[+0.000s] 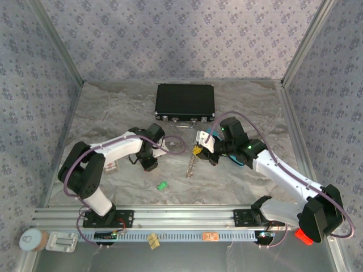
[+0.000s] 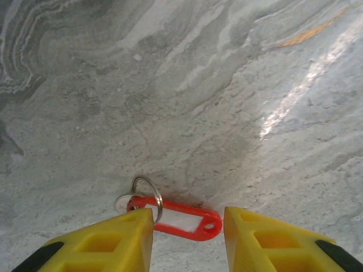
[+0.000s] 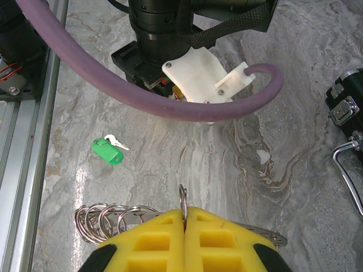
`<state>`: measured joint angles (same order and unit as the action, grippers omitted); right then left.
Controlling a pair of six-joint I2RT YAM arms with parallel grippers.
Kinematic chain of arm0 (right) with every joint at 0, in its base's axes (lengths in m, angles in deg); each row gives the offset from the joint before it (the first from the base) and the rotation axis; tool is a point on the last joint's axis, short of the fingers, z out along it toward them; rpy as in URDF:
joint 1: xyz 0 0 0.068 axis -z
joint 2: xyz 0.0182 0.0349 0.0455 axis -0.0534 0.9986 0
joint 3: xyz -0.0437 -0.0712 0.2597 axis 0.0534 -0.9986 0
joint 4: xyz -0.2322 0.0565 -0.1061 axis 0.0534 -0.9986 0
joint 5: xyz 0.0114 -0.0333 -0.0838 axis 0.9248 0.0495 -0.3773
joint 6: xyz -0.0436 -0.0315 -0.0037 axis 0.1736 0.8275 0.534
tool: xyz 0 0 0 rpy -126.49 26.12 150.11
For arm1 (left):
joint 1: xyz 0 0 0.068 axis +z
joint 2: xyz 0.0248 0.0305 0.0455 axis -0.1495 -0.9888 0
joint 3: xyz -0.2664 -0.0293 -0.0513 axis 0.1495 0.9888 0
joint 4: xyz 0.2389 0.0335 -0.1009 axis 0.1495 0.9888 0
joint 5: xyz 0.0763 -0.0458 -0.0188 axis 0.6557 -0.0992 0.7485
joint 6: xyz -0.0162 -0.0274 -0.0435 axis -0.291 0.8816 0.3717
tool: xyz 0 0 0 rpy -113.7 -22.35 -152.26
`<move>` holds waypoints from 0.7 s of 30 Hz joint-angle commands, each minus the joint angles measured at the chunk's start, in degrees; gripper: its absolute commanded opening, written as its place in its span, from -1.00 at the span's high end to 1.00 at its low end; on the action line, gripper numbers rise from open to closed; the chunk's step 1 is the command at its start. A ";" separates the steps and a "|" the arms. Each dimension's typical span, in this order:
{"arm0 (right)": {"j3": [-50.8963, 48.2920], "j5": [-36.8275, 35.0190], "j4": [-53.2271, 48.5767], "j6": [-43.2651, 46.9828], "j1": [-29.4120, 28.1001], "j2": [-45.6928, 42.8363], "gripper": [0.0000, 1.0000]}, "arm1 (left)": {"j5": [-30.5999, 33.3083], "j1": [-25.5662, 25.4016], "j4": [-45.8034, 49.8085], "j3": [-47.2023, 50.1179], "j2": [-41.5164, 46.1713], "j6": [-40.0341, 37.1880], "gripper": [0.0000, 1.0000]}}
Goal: Put the keys on the keyring
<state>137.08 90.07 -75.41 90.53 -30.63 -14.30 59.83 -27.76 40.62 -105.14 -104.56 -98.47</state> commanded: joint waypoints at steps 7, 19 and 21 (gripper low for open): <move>1.93 0.66 -0.64 0.93 -0.33 -0.92 1.00 | 2.98 0.34 -0.96 -1.48 -1.89 -1.07 0.36; 2.00 0.75 -0.79 0.98 -0.41 -0.99 1.00 | 4.94 0.40 -2.21 -1.49 -1.90 -1.33 0.46; 2.00 0.75 -0.85 0.99 -0.41 -1.00 1.00 | 5.00 0.41 -2.36 -1.64 -2.15 -1.28 0.46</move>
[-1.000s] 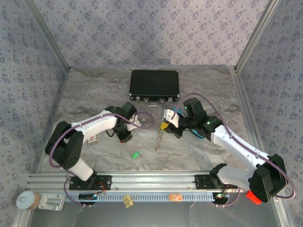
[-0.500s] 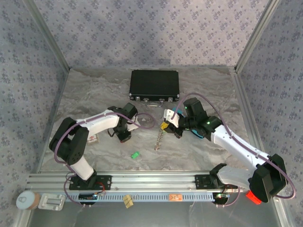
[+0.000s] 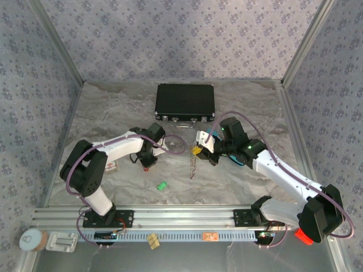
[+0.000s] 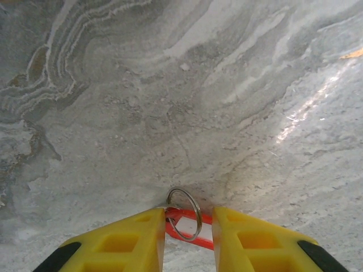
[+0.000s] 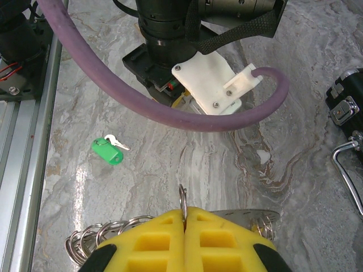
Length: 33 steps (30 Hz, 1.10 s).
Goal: Put the keys on the keyring
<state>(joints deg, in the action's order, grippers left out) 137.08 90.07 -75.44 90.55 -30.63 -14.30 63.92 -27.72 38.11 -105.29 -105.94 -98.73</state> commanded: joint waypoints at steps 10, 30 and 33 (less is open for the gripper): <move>2.01 0.61 -1.04 1.13 -0.50 -1.01 1.00 | 0.69 0.44 0.23 -1.83 -1.50 -1.18 0.53; 2.00 0.54 -1.27 1.10 -0.54 -1.18 1.00 | 2.27 0.45 0.49 -1.99 -1.90 -1.52 0.79; 2.00 0.49 -1.26 1.09 -0.58 -1.32 1.00 | 2.67 0.41 0.58 -2.14 -1.17 -1.56 0.87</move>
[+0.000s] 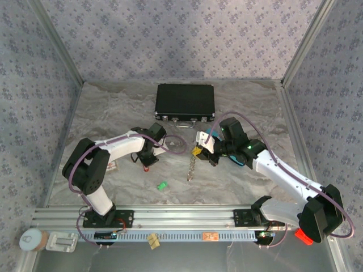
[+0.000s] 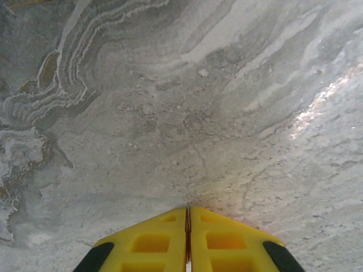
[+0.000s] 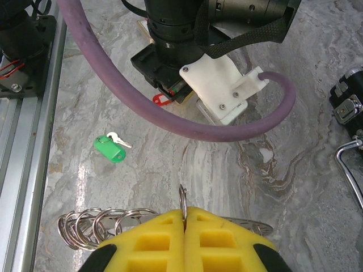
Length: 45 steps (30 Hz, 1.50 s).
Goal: Put the keys on the keyring
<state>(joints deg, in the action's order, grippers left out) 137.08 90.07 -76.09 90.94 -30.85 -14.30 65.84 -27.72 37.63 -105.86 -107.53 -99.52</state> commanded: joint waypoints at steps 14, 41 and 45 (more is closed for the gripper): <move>2.53 0.78 -0.88 0.78 -0.67 -0.58 1.00 | -7.21 0.37 -10.36 2.41 21.73 -2.15 1.00; 8.75 11.19 -2.19 7.05 -6.07 9.13 1.00 | -48.59 2.78 -42.20 21.20 44.63 -14.58 1.00; 9.03 12.29 -0.16 6.46 -7.19 10.15 1.00 | -49.66 2.62 -42.61 20.87 43.26 -14.17 1.00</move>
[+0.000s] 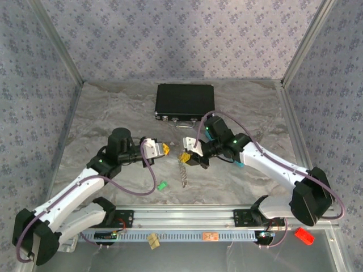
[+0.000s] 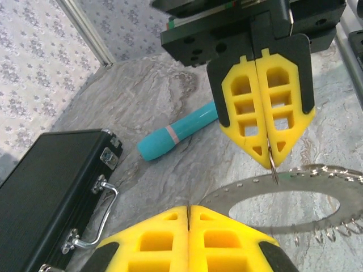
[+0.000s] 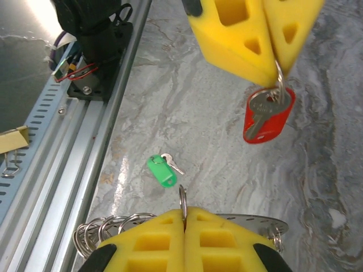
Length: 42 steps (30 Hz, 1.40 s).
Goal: Put the keys on the keyring
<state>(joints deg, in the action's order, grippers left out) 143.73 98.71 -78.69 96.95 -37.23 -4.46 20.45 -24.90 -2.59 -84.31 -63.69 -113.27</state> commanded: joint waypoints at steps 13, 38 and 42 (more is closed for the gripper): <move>1.68 5.22 8.58 -1.93 -0.57 0.24 1.00 | -10.05 -1.06 -2.06 -0.51 -0.27 -0.42 1.00; 0.83 6.00 13.00 -4.60 0.79 -1.55 1.00 | -13.58 -1.31 2.17 -1.41 -1.29 -2.36 1.00; 0.25 5.75 15.26 -6.64 1.35 -1.80 1.00 | -13.44 -1.48 2.26 -1.23 -1.35 -2.66 1.00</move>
<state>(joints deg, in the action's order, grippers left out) 143.81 103.32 -68.07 92.80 -36.77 -4.37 10.46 -25.68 -2.02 -84.33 -64.95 -114.43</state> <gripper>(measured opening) 0.051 0.044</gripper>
